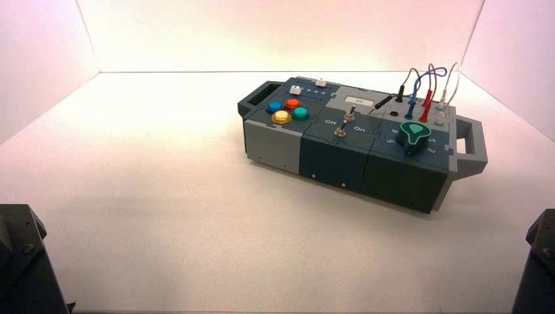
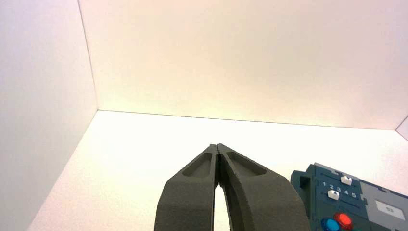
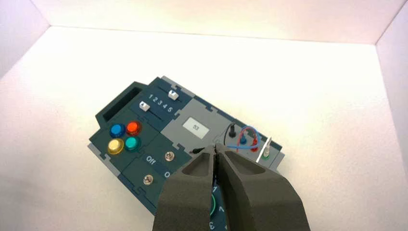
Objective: Move the top slider to position 5.
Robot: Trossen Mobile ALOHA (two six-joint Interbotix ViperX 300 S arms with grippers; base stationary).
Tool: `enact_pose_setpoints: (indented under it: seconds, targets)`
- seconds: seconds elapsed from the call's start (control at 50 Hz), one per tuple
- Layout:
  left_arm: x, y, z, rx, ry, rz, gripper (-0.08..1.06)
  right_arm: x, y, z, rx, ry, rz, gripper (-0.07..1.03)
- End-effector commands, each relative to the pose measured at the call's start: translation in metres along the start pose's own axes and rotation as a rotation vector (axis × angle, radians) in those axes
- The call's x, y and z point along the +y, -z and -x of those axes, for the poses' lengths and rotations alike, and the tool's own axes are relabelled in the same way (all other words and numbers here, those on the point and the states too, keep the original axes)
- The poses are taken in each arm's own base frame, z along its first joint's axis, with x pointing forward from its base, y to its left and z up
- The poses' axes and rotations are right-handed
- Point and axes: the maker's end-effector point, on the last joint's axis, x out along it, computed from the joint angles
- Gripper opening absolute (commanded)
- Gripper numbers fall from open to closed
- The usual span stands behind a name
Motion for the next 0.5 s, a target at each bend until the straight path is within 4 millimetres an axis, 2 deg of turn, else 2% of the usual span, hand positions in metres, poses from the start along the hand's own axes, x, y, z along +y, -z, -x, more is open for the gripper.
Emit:
enact_pose_setpoints:
  seconds: [0.02, 0.5]
  targets:
    - [-0.0007, -0.0109, 0.0001, -0.026, 0.000, -0.009, -0.03, 0.0005, -0.0056, -0.0042, 0.005, -0.003, -0.028, -0.02]
    - [-0.0009, -0.0119, 0.0005, -0.029, 0.000, -0.008, -0.03, 0.0005, -0.0052, -0.0071, 0.012, -0.002, -0.030, -0.02]
